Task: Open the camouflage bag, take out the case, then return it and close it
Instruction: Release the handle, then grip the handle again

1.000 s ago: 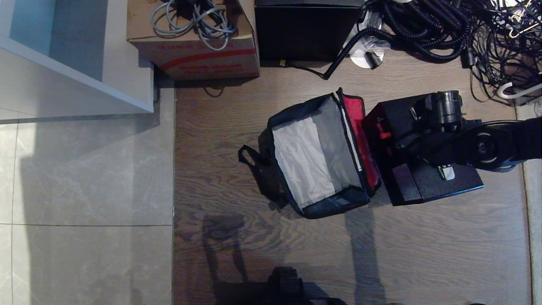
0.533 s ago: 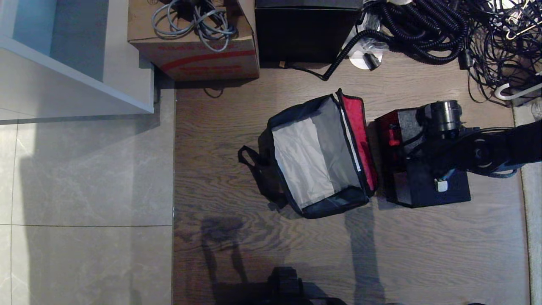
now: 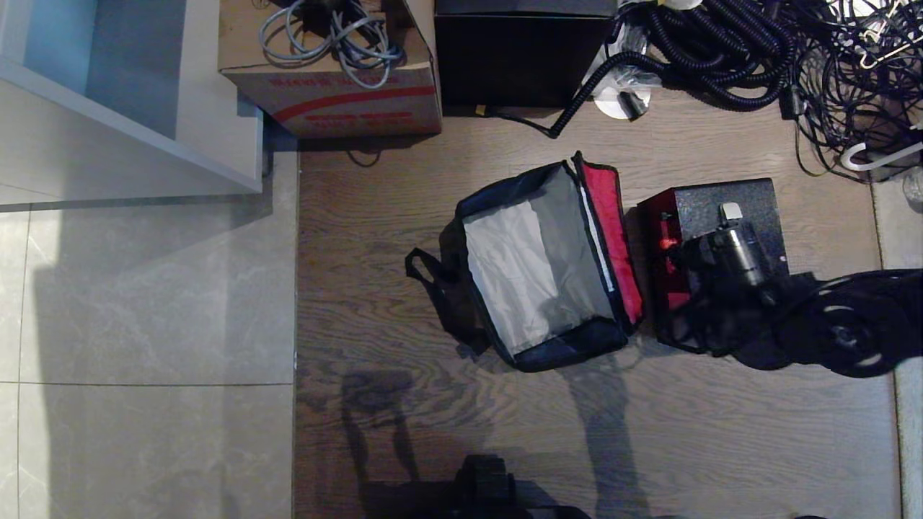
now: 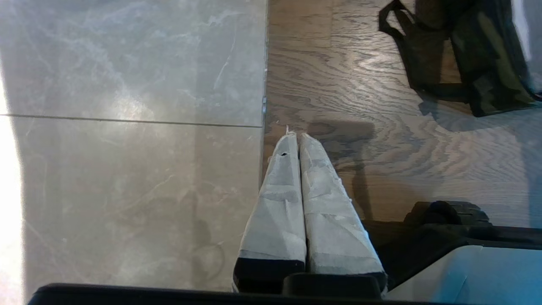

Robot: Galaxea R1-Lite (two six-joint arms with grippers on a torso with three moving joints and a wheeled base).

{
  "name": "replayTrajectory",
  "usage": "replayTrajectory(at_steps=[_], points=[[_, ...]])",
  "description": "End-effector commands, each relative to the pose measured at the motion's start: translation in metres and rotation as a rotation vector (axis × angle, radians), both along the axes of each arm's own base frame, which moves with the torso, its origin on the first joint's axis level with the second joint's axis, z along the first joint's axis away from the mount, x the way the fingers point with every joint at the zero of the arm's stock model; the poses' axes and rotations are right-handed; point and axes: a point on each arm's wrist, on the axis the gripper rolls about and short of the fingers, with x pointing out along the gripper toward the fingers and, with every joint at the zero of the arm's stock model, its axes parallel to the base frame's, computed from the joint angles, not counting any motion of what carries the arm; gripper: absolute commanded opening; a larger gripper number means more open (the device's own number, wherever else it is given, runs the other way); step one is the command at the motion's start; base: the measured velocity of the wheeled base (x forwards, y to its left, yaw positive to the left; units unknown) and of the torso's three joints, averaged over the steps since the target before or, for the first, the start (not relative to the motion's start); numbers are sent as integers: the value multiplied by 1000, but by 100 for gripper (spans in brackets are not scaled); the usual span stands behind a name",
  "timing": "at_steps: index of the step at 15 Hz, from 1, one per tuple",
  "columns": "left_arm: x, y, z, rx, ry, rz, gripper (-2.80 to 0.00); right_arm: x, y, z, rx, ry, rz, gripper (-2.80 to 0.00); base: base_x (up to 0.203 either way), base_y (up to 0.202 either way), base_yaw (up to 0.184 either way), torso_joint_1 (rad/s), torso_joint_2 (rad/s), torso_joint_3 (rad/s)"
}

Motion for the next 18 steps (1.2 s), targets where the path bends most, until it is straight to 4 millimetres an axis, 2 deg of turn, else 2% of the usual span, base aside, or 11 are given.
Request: replayTrajectory(at_steps=[1,2,3,6,8,10,13,15,17,18], points=[[0,0,0,0,0,1,-280,-44,-7,33,98,-56,118,0,0,0,0,0,0,0],[0,0,0,0,0,1,-280,-65,-15,42,132,-62,156,0,0,0,0,0,0,0],[0,0,0,0,0,1,-280,-88,-25,48,158,-67,180,-280,0,0,0,0,0,0],[0,0,0,0,0,1,-280,-153,-50,43,248,-78,241,-280,0,0,0,0,0,0],[0,0,0,0,0,1,-280,-189,-62,42,383,-118,325,-280,0,0,0,0,0,0],[0,0,0,0,0,1,-280,-225,-75,31,469,-151,346,-280,0,0,0,0,0,0],[0,0,0,0,0,1,-280,-272,-89,3,591,-249,385,-280,0,0,0,0,0,0],[0,0,0,0,0,1,-280,-289,-90,-27,664,-311,421,-280,0,0,0,0,0,0],[0,0,0,0,0,1,-280,-286,-89,-56,687,-363,448,-280,0,0,0,0,0,0],[0,0,0,0,0,1,-280,-284,-88,-61,675,-409,466,-280,0,0,0,0,0,0]])
